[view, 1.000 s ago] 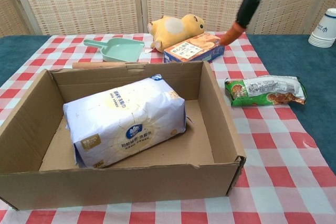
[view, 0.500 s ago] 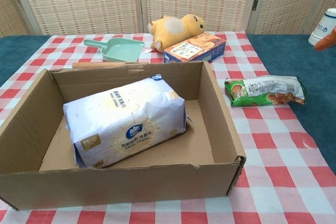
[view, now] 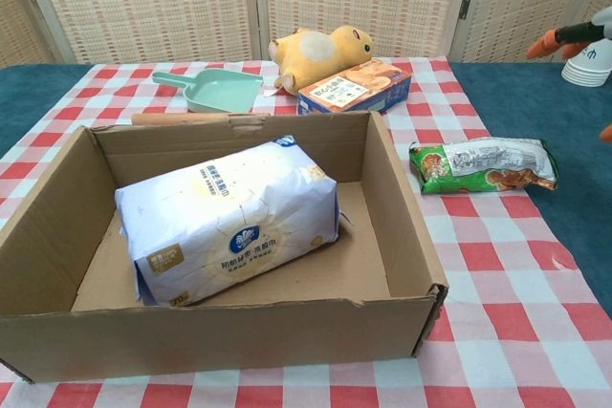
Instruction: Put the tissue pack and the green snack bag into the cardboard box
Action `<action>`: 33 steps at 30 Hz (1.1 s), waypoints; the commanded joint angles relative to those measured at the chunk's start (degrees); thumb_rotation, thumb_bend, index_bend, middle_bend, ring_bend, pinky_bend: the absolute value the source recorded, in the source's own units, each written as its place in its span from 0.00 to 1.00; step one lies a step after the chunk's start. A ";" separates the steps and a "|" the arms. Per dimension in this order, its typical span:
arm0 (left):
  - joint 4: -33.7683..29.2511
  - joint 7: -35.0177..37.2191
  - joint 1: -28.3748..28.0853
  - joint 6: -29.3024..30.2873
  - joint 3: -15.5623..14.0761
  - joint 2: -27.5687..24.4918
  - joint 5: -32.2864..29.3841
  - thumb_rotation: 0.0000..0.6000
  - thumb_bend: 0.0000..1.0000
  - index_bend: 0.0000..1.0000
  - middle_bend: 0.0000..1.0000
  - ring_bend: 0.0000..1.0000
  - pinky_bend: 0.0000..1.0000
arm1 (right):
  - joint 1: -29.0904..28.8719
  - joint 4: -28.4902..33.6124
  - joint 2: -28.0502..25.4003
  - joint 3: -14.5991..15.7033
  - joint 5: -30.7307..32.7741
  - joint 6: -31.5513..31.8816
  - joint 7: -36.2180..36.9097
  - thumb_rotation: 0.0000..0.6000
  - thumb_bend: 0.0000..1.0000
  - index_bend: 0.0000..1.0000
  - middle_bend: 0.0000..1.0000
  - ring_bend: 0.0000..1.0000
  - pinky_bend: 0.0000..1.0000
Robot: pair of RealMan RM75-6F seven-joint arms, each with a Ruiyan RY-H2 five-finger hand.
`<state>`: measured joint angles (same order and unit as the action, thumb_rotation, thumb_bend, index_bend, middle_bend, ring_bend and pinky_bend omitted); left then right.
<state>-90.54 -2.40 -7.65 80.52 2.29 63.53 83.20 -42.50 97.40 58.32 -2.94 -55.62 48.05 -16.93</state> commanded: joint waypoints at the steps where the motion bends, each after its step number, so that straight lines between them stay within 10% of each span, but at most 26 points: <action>1: 0.11 0.01 0.02 0.07 0.02 0.05 0.00 1.00 0.17 0.04 0.01 0.00 0.18 | 0.12 -2.77 2.18 0.05 -1.10 -1.48 1.38 1.00 0.00 0.12 0.06 0.00 0.07; 33: 1.21 0.51 -0.39 -1.18 0.20 0.37 -1.09 1.00 0.17 0.05 0.01 0.00 0.18 | -1.68 -25.24 18.96 -2.42 -4.19 -9.81 9.93 1.00 0.00 0.20 0.10 0.00 0.08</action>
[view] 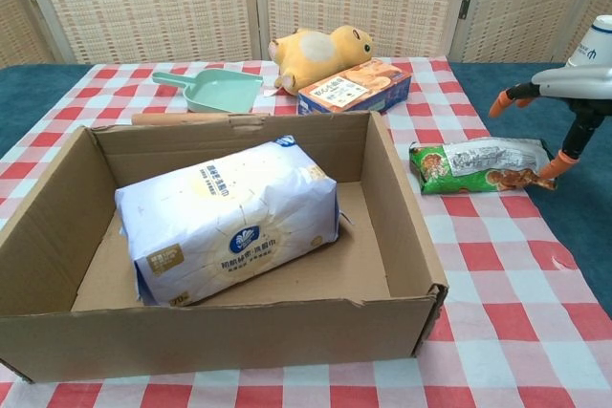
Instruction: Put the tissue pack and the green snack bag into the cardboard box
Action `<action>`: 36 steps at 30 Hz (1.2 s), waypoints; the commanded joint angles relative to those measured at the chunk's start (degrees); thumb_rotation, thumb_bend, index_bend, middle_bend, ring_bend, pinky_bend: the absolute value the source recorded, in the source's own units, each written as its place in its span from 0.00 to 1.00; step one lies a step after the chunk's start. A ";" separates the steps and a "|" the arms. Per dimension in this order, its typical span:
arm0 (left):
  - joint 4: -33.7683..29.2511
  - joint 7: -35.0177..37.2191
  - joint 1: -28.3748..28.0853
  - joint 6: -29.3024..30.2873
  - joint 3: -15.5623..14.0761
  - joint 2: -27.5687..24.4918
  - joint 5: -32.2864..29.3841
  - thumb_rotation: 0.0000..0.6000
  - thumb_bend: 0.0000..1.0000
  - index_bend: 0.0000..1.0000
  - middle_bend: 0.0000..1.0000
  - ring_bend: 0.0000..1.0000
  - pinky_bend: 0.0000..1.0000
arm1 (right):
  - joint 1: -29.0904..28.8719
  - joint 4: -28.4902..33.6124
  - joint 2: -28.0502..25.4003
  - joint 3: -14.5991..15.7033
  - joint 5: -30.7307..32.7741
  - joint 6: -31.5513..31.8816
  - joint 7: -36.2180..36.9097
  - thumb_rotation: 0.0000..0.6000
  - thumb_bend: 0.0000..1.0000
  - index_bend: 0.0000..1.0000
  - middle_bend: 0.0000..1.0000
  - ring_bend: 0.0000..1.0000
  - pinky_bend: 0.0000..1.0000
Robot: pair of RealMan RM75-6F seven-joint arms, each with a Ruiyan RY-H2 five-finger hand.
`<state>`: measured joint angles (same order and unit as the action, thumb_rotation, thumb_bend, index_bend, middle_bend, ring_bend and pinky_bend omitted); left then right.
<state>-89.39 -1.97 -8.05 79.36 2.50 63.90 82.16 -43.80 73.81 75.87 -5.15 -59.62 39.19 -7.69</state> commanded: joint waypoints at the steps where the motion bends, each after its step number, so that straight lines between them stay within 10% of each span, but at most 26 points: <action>1: 0.13 0.19 0.03 -0.04 -0.02 -0.01 -0.06 1.00 0.17 0.05 0.01 0.00 0.18 | -0.52 -2.46 2.01 -0.32 -0.29 -1.25 0.96 1.00 0.00 0.20 0.10 0.00 0.08; 22: 0.92 1.51 -0.35 -0.99 -0.02 -0.03 -0.33 1.00 0.17 0.05 0.01 0.00 0.18 | -1.67 -9.57 7.19 -1.91 -0.88 -3.08 2.38 1.00 0.00 0.26 0.14 0.00 0.12; 36: 1.07 1.62 -0.54 -1.33 0.05 0.02 -0.56 1.00 0.17 0.05 0.01 0.00 0.18 | -1.99 -12.69 9.73 -2.24 -0.80 -3.56 2.07 1.00 0.00 0.39 0.24 0.19 0.35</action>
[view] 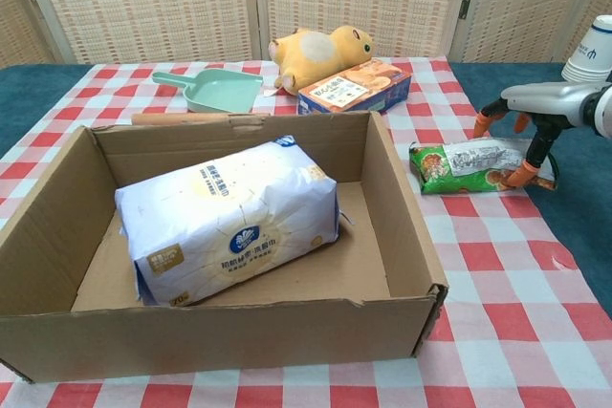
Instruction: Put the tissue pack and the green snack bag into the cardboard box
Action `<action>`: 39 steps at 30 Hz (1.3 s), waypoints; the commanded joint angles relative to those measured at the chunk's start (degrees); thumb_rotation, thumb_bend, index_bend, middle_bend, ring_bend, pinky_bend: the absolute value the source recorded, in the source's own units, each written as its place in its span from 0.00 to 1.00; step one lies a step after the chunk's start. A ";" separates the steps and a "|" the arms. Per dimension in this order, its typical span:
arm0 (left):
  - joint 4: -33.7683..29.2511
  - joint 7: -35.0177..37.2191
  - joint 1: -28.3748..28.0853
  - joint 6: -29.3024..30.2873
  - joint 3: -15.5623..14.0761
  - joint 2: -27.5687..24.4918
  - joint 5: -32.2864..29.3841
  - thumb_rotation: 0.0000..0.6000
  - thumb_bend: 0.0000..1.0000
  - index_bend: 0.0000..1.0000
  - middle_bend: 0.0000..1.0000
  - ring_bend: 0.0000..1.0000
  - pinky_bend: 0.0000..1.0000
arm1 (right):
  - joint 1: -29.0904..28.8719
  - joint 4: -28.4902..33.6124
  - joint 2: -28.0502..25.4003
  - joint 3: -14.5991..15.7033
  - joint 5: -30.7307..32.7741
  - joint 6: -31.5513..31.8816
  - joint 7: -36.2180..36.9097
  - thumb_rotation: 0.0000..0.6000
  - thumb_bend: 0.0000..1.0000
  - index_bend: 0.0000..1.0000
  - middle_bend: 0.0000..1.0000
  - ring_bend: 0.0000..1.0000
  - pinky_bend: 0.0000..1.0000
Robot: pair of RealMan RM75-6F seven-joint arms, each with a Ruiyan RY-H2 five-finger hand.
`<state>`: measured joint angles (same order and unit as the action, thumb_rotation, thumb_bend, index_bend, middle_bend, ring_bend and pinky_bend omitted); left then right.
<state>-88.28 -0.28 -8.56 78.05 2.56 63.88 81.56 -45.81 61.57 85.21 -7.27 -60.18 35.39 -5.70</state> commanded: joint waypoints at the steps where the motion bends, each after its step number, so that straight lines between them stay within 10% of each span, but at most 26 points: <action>1: -0.07 -0.10 -0.02 0.01 -0.03 0.03 0.04 1.00 0.17 0.05 0.01 0.00 0.18 | 0.08 -0.58 0.48 -0.13 -0.28 0.30 0.06 1.00 0.00 0.41 0.26 0.21 0.38; 24: -0.03 0.45 0.04 0.09 -0.03 -0.14 -0.02 1.00 0.17 0.05 0.01 0.00 0.18 | 1.40 1.04 -0.43 -1.24 -0.79 3.22 -0.90 1.00 0.06 0.66 0.43 0.41 0.58; 39: -0.38 0.22 0.11 -0.02 -0.02 -0.43 -0.39 1.00 0.17 0.05 0.01 0.00 0.18 | 2.38 20.15 -12.41 -5.27 -1.30 12.53 -6.10 1.00 0.07 0.67 0.44 0.41 0.58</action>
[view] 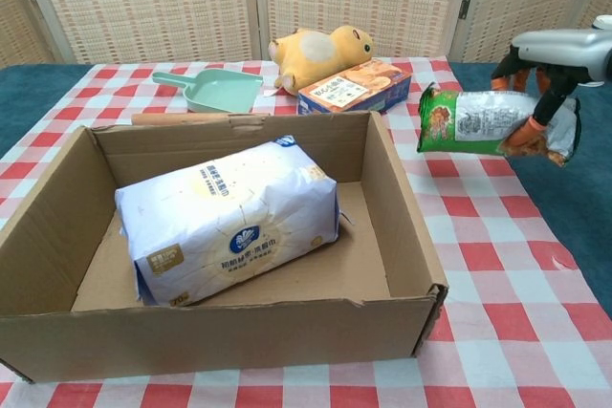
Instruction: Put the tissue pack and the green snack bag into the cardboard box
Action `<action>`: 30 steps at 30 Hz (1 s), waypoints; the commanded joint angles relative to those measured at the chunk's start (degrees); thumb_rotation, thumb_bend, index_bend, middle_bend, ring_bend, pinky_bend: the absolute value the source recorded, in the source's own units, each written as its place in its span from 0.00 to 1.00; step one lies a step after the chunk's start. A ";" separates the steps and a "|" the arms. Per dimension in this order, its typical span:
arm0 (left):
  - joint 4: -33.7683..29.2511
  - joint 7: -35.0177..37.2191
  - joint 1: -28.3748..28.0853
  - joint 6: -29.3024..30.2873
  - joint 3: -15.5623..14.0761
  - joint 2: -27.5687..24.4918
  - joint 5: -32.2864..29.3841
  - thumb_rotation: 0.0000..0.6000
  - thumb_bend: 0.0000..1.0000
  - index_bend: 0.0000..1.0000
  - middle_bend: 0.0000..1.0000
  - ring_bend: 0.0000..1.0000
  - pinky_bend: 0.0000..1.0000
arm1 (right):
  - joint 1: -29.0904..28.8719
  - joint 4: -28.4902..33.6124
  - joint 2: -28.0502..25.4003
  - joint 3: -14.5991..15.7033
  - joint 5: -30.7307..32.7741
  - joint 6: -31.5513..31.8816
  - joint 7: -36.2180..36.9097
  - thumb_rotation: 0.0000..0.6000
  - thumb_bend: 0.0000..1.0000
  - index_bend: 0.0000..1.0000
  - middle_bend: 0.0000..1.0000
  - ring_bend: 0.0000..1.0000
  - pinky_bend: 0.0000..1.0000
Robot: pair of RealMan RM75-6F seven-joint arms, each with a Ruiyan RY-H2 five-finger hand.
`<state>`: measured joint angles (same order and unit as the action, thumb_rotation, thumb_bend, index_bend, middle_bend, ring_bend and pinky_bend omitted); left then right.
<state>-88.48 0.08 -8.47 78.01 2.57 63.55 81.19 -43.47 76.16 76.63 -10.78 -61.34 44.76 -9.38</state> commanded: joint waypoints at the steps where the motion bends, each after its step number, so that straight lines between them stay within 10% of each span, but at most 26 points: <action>1: -0.35 -0.21 0.06 0.10 -0.03 -0.16 0.03 1.00 0.17 0.05 0.01 0.00 0.18 | -0.04 7.71 -5.05 -2.28 -0.19 4.14 -3.37 1.00 0.08 0.67 0.44 0.41 0.58; 13: -0.46 0.35 0.18 0.39 -0.05 -0.36 0.29 1.00 0.17 0.05 0.01 0.00 0.18 | -2.43 21.30 -8.57 -4.75 -1.46 9.29 -10.30 1.00 0.08 0.67 0.44 0.42 0.59; 30: 0.37 1.47 0.07 0.09 0.22 -0.30 -0.08 1.00 0.17 0.05 0.01 0.00 0.19 | -5.62 16.38 -3.35 -2.81 -16.14 7.66 3.09 1.00 0.07 0.67 0.44 0.42 0.59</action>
<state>-88.10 1.55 -8.41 78.10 2.79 63.25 81.11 -48.72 93.66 72.56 -13.99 -75.67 52.33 -8.16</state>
